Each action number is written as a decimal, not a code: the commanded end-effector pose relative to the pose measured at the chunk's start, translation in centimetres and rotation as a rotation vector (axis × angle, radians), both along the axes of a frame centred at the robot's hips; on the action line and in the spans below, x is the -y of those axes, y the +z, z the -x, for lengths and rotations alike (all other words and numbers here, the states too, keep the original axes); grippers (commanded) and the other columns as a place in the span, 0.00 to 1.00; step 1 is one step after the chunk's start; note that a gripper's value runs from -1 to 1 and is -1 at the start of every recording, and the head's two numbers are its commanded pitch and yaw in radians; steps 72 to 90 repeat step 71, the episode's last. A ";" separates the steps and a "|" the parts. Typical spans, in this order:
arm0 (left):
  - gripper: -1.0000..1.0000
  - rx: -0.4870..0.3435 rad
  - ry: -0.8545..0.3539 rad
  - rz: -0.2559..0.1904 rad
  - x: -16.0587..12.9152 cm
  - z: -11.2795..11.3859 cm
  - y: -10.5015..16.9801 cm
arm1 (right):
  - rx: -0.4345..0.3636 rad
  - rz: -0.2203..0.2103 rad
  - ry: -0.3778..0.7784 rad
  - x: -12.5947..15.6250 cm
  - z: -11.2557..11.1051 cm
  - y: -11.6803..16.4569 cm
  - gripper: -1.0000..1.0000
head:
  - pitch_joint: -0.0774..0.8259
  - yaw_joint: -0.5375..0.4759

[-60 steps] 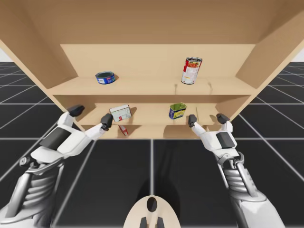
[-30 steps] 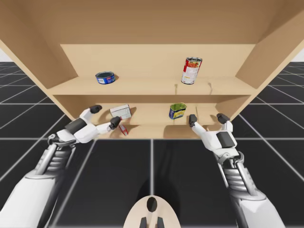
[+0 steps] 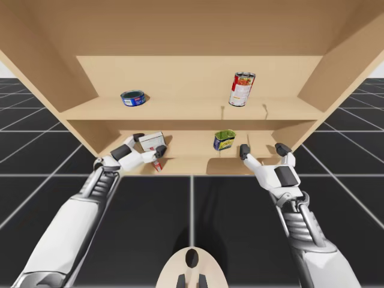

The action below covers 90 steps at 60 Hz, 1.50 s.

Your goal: Look through the shelves, find the pudding box, and take it.

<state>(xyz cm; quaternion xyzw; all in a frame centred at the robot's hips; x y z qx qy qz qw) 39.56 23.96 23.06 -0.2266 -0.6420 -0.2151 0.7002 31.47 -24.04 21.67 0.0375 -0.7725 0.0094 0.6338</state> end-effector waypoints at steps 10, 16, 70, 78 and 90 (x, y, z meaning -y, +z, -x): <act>0.13 -0.004 0.000 0.001 1.2 -0.8 -0.5 | 0.000 -0.012 -0.002 0.0 0.0 -0.1 0.00 | 0.56 0.78; 0.99 -0.006 -0.006 0.006 1.1 -0.6 -0.7 | 0.000 -0.013 -0.003 0.0 0.0 -0.1 0.00 | 0.56 0.78; 1.00 0.198 -0.024 -0.002 -1.5 8.2 4.6 | 0.003 -0.024 -0.021 0.4 -0.1 0.2 0.00 | 0.54 0.77; 1.00 0.201 -0.028 -0.012 -1.5 8.5 4.6 | 0.002 -0.027 -0.021 0.4 0.0 0.2 0.00 | 0.54 0.77; 1.00 0.201 -0.028 -0.012 -1.5 8.5 4.6 | 0.002 -0.027 -0.021 0.4 0.0 0.2 0.00 | 0.54 0.77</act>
